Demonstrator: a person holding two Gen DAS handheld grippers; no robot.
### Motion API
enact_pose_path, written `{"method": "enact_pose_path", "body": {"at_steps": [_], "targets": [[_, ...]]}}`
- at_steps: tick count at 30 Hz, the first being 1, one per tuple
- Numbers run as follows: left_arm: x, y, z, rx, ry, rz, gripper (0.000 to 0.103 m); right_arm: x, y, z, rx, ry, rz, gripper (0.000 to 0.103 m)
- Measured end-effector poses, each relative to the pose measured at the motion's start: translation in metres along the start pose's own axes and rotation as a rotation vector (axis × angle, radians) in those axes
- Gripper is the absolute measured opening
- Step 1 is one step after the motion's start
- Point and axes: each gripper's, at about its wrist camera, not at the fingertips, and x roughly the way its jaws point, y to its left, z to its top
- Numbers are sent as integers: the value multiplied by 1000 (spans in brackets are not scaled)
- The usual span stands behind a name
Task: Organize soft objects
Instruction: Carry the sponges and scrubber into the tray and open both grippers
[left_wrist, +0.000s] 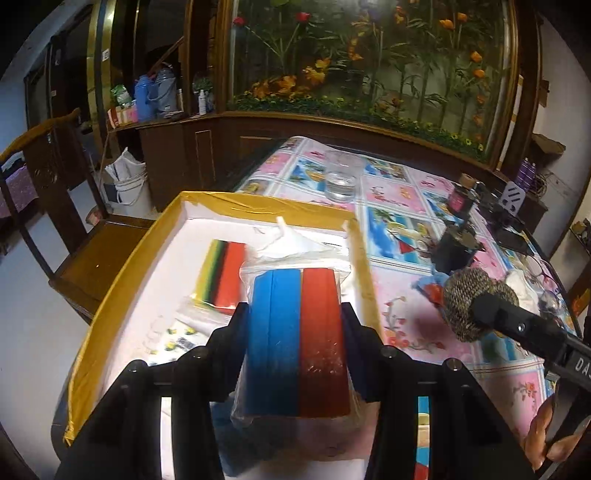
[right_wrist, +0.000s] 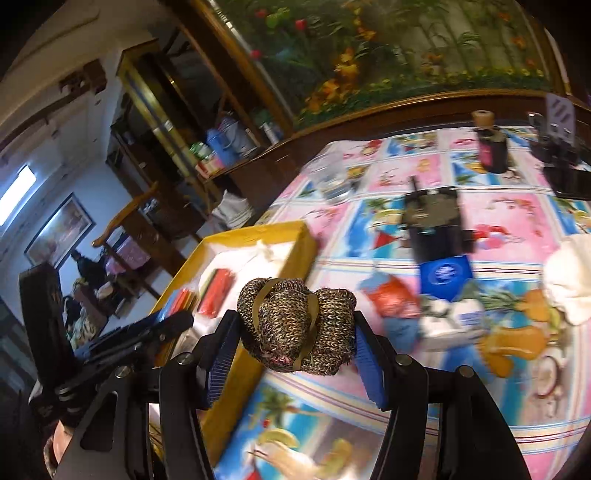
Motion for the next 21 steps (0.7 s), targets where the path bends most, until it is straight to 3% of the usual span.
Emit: {"method": "enact_pose_path", "body": {"at_steps": [9,14,21], "targets": [[21,68,13,-64,43,104,47,69,60,6,-80,102,8,65],[31,82,12,-79,71,109,47,110,69,17,-115,152,-52,66],[37,91,9,-107,88,99,47,122,75,14,-148,175,-50,69]]}}
